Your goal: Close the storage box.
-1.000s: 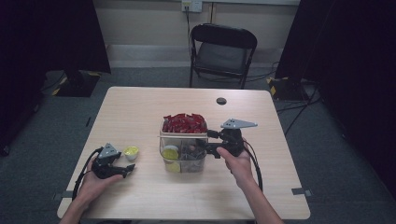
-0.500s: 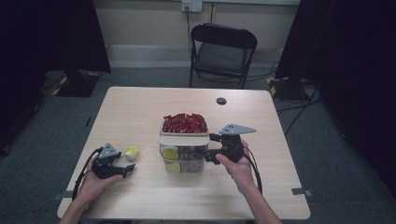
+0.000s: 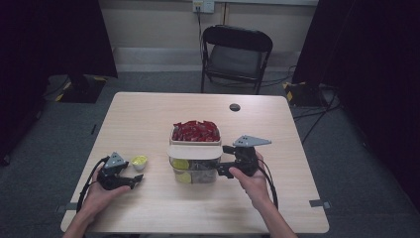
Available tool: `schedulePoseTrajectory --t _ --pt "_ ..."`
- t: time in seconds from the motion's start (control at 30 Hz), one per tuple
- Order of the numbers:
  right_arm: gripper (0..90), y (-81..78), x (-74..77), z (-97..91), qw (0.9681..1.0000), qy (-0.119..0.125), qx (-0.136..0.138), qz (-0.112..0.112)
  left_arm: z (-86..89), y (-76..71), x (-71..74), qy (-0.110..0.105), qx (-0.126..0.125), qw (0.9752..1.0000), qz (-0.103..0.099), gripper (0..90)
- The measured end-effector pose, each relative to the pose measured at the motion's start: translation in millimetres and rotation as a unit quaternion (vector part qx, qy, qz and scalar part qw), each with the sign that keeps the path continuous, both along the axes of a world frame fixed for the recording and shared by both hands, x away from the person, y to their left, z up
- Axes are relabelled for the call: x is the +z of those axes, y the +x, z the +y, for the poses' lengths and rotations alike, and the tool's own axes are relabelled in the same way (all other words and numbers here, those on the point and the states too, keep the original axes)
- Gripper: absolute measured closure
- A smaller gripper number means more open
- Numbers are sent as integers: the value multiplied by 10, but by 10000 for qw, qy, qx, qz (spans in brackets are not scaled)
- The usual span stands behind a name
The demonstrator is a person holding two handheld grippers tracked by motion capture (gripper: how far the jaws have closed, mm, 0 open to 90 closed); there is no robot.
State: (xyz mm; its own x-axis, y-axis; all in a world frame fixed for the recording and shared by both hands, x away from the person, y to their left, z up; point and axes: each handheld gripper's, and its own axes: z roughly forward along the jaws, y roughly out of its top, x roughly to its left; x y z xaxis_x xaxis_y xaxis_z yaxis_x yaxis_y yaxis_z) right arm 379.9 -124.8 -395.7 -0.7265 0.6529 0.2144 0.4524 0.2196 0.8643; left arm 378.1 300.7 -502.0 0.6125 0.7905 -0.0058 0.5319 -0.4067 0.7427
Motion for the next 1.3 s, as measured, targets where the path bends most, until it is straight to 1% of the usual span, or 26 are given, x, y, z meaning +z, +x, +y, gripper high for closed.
schedulePoseTrajectory --t 0.13,0.23,0.37,0.57,0.87,1.1,1.3 --pt "197 -13 -29 -1 10000 -10 -13 20 0 0 0 0 0 10000 1 181" --pt "197 -19 -61 0 9999 -80 -47 57 -1 -1 0 -1 10 10000 -3 181" --pt "197 -31 -93 0 9999 -87 -45 83 -1 -2 1 7 9 10000 2 180" --pt "205 -53 -179 9 9997 -202 -53 141 -1 -2 0 1 17 10000 4 180" --pt "211 -85 -282 31 9994 -268 11 228 -2 -2 -1 -6 16 10000 -2 180" --pt "213 -102 -370 59 9987 -402 35 301 -2 -2 0 -4 18 10000 1 180" --pt "216 -109 -419 65 9982 -504 5 312 -1 -2 0 1 15 10000 3 180"
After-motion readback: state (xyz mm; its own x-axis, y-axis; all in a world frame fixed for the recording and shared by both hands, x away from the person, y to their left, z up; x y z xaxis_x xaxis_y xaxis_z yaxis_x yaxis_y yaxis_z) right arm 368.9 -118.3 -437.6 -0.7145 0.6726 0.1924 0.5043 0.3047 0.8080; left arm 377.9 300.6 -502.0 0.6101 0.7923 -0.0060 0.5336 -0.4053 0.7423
